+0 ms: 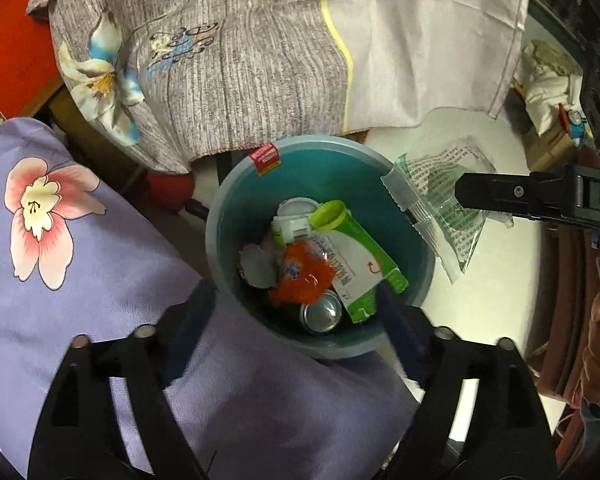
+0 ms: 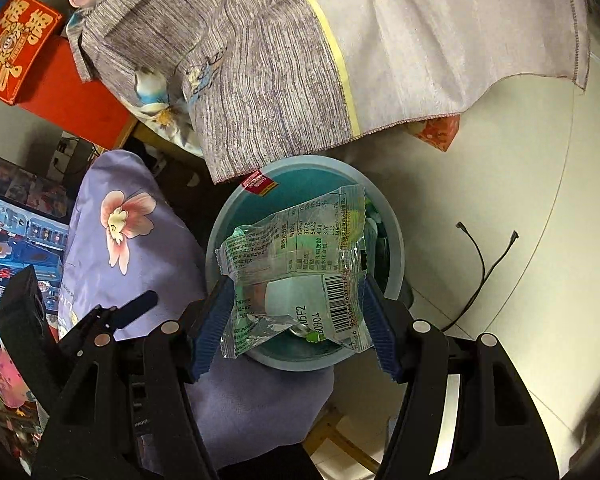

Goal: Collect trash

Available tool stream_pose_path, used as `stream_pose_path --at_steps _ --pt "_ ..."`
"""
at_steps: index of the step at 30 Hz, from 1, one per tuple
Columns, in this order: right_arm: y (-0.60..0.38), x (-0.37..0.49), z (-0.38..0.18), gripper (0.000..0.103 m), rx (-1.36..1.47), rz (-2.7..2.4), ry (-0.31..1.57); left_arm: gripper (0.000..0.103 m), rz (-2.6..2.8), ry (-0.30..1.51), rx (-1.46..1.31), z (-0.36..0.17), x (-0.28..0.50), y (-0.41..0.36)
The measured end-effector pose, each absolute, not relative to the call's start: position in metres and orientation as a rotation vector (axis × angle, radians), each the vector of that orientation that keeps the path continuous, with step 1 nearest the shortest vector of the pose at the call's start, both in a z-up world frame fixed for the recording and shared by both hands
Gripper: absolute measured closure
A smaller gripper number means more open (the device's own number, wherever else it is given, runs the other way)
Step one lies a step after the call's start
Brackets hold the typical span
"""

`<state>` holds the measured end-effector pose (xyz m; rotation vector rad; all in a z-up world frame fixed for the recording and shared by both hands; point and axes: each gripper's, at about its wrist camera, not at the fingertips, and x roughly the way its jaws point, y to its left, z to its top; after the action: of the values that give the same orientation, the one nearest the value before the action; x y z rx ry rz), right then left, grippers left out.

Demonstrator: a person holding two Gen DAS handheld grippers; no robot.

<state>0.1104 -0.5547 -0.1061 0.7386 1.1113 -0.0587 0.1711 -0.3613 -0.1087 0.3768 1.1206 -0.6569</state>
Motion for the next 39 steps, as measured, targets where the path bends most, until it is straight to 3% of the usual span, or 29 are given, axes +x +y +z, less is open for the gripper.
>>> stream_pose_path --at_steps 6,11,23,28,31,39 --pt "-0.548 0.122 -0.112 0.04 0.723 -0.046 1.137 0.01 -0.646 1.125 0.381 -0.11 0.175 -0.359" --pt "-0.542 0.131 -0.119 0.031 0.734 -0.029 1.164 0.008 -0.646 1.128 0.375 -0.109 0.174 -0.355" --pt "-0.539 0.128 -0.111 0.025 0.714 -0.048 1.17 0.007 -0.645 1.109 0.366 -0.1 0.17 -0.348" --pt "-0.538 0.118 -0.103 0.017 0.728 -0.056 1.152 0.007 -0.633 1.096 0.362 -0.094 0.165 -0.343" --pt "-0.535 0.111 -0.097 0.007 0.713 -0.049 1.139 0.007 -0.619 1.097 0.36 -0.091 0.163 -0.337" --pt "-0.505 0.095 -0.073 0.007 0.561 -0.017 1.117 0.005 -0.584 1.107 0.331 -0.08 0.152 -0.309"
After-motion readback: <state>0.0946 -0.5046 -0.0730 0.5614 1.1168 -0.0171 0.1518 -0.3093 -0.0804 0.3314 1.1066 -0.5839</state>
